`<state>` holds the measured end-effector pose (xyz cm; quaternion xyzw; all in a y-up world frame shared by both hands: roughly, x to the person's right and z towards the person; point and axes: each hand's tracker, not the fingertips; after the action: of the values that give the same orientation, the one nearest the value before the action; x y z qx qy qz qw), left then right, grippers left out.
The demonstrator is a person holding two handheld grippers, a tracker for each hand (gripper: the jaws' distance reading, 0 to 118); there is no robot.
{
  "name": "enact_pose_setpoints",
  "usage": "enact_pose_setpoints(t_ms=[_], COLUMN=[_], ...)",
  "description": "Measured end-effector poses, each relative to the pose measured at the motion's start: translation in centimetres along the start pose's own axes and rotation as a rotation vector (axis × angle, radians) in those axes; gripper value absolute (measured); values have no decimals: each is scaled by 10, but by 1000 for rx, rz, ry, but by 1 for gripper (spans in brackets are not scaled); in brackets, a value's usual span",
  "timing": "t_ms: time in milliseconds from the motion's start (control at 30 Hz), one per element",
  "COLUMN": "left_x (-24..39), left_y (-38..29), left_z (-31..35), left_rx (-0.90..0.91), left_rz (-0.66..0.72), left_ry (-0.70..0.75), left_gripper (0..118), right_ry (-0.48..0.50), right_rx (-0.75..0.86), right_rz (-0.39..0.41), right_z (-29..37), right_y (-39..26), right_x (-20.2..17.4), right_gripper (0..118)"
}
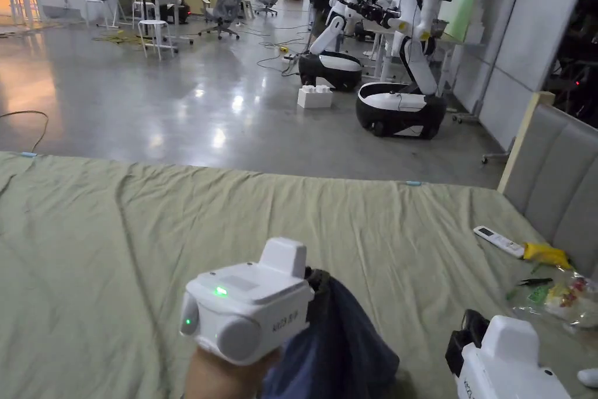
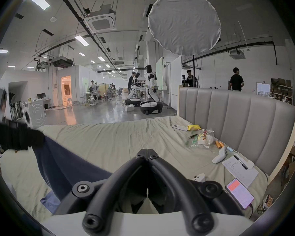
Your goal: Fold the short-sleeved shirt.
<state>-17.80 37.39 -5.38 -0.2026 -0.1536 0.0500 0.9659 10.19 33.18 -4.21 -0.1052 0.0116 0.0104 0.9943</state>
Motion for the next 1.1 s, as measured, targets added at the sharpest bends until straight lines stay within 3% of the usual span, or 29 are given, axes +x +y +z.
enact_pose_setpoints(t_ms=[133, 167, 233, 267, 633, 800, 867, 933, 1033, 1100], left_x=[17, 19, 27, 28, -32, -60, -70, -75, -81, -82], left_y=[-42, -52, -65, -70, -36, -32, -34, -38, -46, -50], left_z=[-8, -10, -8, -7, 69, 103, 112, 119, 128, 133], left_rx=[-74, -94, -104, -113, 145, 195, 200, 197, 207, 209], left_rz=[5, 0, -27, -50, 29, 29, 44, 49, 51, 40], left_ry=[-45, -50, -29, -9, 228, 396, 436, 488, 520, 510], left_gripper=[5, 14, 57, 69, 72, 66, 50, 19, 4, 1], right_ry=[-1, 1, 7, 12, 93, 123, 132, 139, 148, 152], right_rx=[-27, -33, -46, -49, 7, 54, 80, 101, 124, 131], right_rz=[3, 4, 8, 9, 40, 81, 90, 103, 109, 112], right_z=[-1, -3, -5, -5, -5, -1, 2, 4, 6, 7], right_y=[-7, -9, -11, -12, 13, 24, 26, 26, 26, 26], right_x=[2, 2, 0, -2, -30, -50, -57, -64, -71, -74], right_gripper=[0, 0, 0, 0, 0, 0, 0, 0, 0, 0])
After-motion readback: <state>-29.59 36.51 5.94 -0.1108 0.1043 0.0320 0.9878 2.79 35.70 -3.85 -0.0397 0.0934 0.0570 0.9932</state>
